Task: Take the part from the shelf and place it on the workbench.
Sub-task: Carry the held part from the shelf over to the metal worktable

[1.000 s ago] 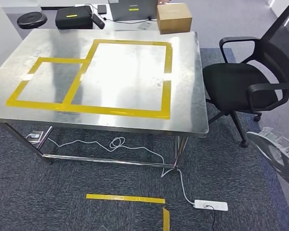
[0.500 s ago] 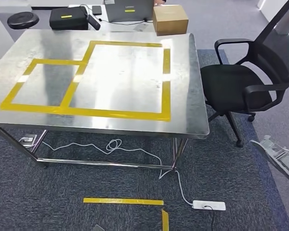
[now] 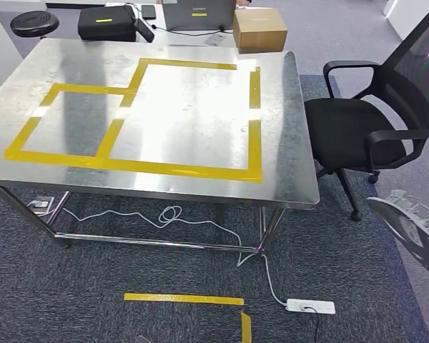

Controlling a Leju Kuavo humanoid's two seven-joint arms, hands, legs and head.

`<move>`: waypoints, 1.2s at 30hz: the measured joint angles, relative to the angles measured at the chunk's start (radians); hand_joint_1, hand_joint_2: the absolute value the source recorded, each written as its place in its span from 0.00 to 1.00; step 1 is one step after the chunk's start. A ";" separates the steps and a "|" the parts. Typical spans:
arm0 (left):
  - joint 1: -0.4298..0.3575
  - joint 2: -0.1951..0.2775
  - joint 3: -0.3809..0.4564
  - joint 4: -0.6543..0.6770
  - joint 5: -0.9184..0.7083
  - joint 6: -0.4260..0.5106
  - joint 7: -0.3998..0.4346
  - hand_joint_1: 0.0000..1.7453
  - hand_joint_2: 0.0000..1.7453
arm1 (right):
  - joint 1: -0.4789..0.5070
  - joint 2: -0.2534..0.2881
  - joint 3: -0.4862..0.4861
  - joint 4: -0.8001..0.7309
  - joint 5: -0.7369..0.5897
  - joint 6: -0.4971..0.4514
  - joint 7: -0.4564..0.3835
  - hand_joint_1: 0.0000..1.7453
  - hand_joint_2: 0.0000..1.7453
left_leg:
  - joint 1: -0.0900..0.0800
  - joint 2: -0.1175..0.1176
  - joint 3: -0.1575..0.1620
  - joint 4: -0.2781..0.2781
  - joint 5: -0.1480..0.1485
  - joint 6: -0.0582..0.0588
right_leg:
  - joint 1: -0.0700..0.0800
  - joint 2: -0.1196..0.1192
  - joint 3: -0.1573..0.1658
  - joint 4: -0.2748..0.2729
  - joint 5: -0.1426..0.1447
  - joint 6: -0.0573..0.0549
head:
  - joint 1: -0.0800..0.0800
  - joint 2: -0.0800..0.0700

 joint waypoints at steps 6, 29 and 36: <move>0.003 -0.003 0.000 -0.011 0.000 0.000 0.000 0.00 0.00 | -0.008 0.000 -0.005 0.001 0.000 0.002 0.003 1.00 1.00 | 0.001 0.000 0.002 -0.001 0.002 0.001 | 0.001 0.000 0.000 0.002 0.000 0.004 | 0.000 0.000; 0.044 -0.067 -0.001 -0.189 -0.046 -0.209 0.051 0.00 0.00 | -0.009 -0.070 0.054 0.035 0.000 -0.196 0.029 1.00 1.00 | 0.001 0.000 0.003 -0.004 0.003 0.001 | 0.001 0.001 0.000 0.003 0.000 0.004 | 0.000 0.000; 0.071 -0.134 -0.008 -0.387 -0.089 -0.282 0.082 0.00 0.00 | -0.035 -0.288 0.268 0.142 -0.041 -0.477 0.095 1.00 1.00 | 0.000 0.000 0.003 -0.004 0.004 0.003 | 0.000 0.000 0.001 0.003 0.001 0.007 | 0.000 0.000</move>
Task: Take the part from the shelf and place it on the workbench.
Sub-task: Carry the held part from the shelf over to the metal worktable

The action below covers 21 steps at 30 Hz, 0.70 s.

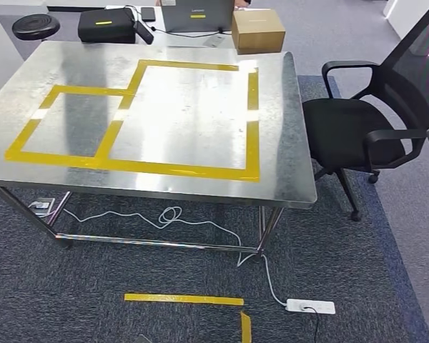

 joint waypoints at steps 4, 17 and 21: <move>-0.007 0.001 -0.020 -0.005 -0.040 0.034 0.020 0.00 0.00 | -0.140 -0.094 0.198 0.101 0.056 -0.080 0.036 1.00 1.00 | 0.000 0.003 -0.003 -0.002 0.002 -0.001 | 0.001 0.004 0.000 0.002 0.002 0.001 | 0.000 0.000; -0.072 0.087 -0.115 0.223 -0.108 0.186 0.084 0.00 0.00 | -0.784 -0.062 1.086 0.659 0.245 -0.311 0.140 1.00 1.00 | 0.001 -0.002 -0.007 -0.005 0.018 -0.003 | 0.001 -0.002 -0.011 0.007 0.011 0.002 | 0.001 0.000; -0.072 0.097 -0.125 0.247 -0.115 0.189 0.082 0.00 0.00 | -0.808 -0.018 1.165 0.728 0.270 -0.336 0.141 1.00 1.00 | 0.001 -0.004 -0.011 -0.005 0.018 -0.003 | 0.001 -0.004 -0.015 0.007 0.011 0.002 | 0.001 0.000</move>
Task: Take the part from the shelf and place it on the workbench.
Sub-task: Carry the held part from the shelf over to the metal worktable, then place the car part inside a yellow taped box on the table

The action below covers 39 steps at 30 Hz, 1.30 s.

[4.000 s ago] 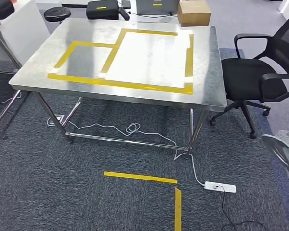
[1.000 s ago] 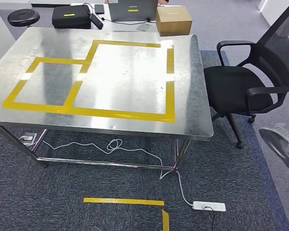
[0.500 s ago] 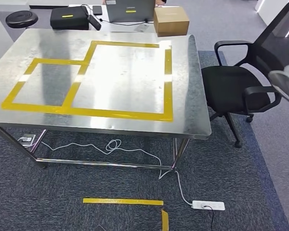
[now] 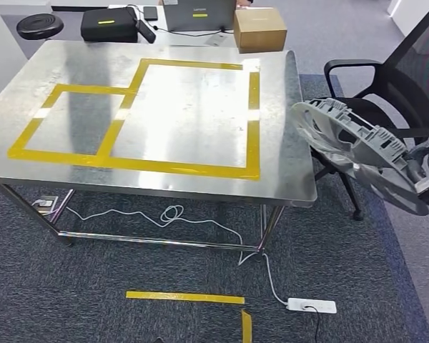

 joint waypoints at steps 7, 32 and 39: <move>-0.007 0.015 -0.019 0.020 -0.007 0.002 -0.013 0.00 0.00 | -0.090 0.120 0.090 0.103 0.042 -0.040 0.004 1.00 1.00 | 0.000 0.001 -0.001 0.000 0.001 -0.001 | 0.000 0.001 -0.002 0.000 0.000 0.000 | 0.000 0.000; 0.005 0.044 -0.020 0.030 0.003 -0.006 -0.010 0.00 0.00 | -0.244 0.243 0.226 0.256 0.099 -0.052 0.021 1.00 1.00 | 0.000 0.000 -0.002 0.000 0.001 -0.001 | 0.000 0.000 -0.004 0.001 0.000 0.000 | 0.000 0.000; 0.005 0.051 -0.019 0.030 0.016 -0.016 -0.017 0.00 0.00 | -0.323 0.287 0.262 0.299 0.110 -0.032 0.021 1.00 1.00 | 0.000 0.000 -0.002 0.000 0.001 -0.001 | 0.000 0.000 -0.004 0.001 0.000 0.000 | 0.000 0.000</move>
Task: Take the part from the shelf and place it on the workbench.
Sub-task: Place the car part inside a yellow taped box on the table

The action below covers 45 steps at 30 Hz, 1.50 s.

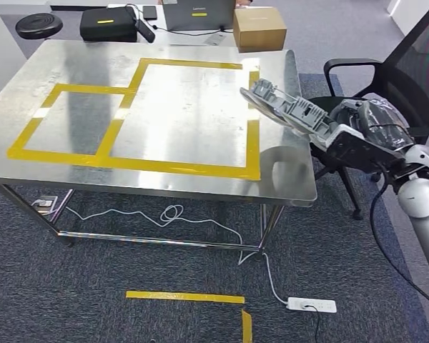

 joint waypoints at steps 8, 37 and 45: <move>0.000 0.006 0.000 0.000 0.006 0.002 -0.007 0.00 0.00 | -0.052 0.035 0.035 0.020 -0.016 0.013 -0.008 1.00 1.00 | 0.000 0.000 0.000 0.000 0.000 0.000 | 0.000 0.000 0.000 0.000 0.000 0.000 | 0.000 0.000; -0.004 0.019 0.004 -0.003 0.051 -0.037 0.012 0.00 0.00 | -0.063 0.228 0.101 0.117 -0.034 0.014 -0.049 1.00 1.00 | 0.000 0.000 0.000 0.000 0.000 0.000 | 0.000 0.001 -0.001 0.000 0.000 0.000 | 0.000 0.000; -0.005 0.023 0.011 -0.010 0.068 -0.054 0.004 0.00 0.00 | -0.089 0.260 0.119 0.122 -0.040 0.037 -0.048 1.00 1.00 | 0.000 0.000 -0.001 0.000 0.000 0.000 | 0.000 0.001 -0.001 0.000 0.000 0.000 | 0.000 0.000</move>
